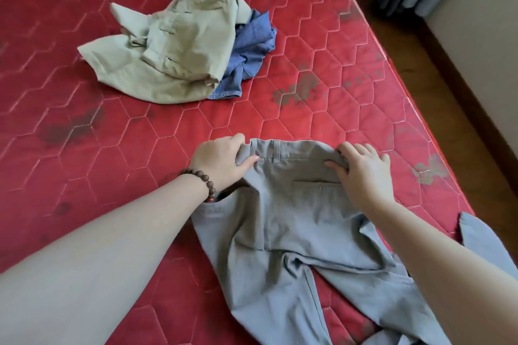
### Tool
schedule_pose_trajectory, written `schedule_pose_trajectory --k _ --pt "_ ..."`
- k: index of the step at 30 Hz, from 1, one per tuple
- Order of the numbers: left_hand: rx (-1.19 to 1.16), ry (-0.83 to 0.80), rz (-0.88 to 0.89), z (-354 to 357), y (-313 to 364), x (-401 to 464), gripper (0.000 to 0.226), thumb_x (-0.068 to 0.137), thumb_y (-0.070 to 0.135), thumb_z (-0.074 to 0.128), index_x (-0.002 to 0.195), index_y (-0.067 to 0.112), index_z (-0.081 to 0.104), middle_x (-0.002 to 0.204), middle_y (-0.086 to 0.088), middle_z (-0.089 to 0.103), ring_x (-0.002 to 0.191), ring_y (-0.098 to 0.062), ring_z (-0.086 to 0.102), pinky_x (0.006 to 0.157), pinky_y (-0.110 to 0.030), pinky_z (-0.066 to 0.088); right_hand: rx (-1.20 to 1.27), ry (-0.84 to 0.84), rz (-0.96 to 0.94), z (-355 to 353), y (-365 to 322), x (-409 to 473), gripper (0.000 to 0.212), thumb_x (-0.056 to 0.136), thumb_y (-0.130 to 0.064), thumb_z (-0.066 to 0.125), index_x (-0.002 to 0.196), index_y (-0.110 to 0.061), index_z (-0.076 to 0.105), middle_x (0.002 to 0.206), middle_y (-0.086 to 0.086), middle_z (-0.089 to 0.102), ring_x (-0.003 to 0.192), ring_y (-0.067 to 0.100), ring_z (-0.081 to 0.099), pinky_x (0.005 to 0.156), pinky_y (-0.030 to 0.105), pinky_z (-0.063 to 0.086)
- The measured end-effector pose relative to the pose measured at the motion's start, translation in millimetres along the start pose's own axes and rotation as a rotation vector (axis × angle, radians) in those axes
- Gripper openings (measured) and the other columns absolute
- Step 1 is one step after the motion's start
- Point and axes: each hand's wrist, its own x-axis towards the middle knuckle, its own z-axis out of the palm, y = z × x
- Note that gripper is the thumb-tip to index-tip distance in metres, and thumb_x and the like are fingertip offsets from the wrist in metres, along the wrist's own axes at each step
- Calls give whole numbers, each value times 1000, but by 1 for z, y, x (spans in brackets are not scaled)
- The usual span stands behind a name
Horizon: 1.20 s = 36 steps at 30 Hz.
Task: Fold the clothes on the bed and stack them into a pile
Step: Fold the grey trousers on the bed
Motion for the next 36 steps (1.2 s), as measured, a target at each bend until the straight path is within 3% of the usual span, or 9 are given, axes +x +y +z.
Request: schedule_pose_trajectory --k 6,8,11,15,20,26,29,34,36 --pt "-50 193 -10 -180 2 -30 48 82 59 62 73 16 43 48 14 31 47 -20 35 44 -26 20 32 180 -100 -165 -77 13 25 87 -37 66 87 -13 57 87 5 63 92 32 54 78 43 35" --pt "-42 263 14 -253 3 -45 48 81 59 62 71 17 42 48 14 33 46 -23 41 43 -23 18 45 257 -138 -229 -113 14 25 87 -37 66 87 -14 57 86 5 63 91 32 54 78 44 35" --pt "-30 362 38 -357 -4 -74 46 82 56 64 82 11 54 53 3 47 56 -33 58 47 -29 32 23 355 -221 -318 -172 14 27 88 -40 64 90 -14 58 85 4 61 90 31 54 77 43 36" --pt "-48 431 20 -475 -20 -114 47 80 57 66 88 17 43 59 9 46 57 -24 49 49 -30 31 33 444 -294 -406 -247 6 30 88 -41 64 90 -12 56 85 6 61 90 32 54 77 44 37" --pt "-52 409 45 -580 -41 -162 41 80 58 66 60 28 46 60 12 53 62 -16 54 53 -28 33 158 546 -324 -462 -325 -9 27 87 -40 66 83 -19 48 82 5 61 89 32 53 77 43 36" --pt "-139 377 -13 -648 -60 -205 33 81 55 69 67 25 64 63 11 62 61 -1 57 54 -19 37 273 415 -236 -485 -407 -7 20 87 -28 64 101 -14 57 99 8 62 101 33 51 84 47 46" --pt "-183 325 -140 -662 -62 -206 38 85 43 67 76 6 70 71 -6 68 66 -16 62 56 -25 40 353 315 -226 -489 -450 -9 40 87 -22 59 127 -22 54 125 9 53 119 32 42 99 48 42" --pt "-442 359 -520 -678 -61 -202 32 82 38 67 71 9 61 64 -1 59 58 -15 55 50 -25 40 626 176 -462 -491 -517 -34 55 83 -42 71 132 -28 53 129 -2 51 115 16 51 97 33 45" --pt "-630 346 -606 -686 -59 -199 23 80 29 68 78 6 63 76 -7 65 68 -22 64 59 -28 52 757 96 -550 -496 -534 -46 69 75 -55 72 134 -27 51 128 -7 49 115 8 52 99 32 46"
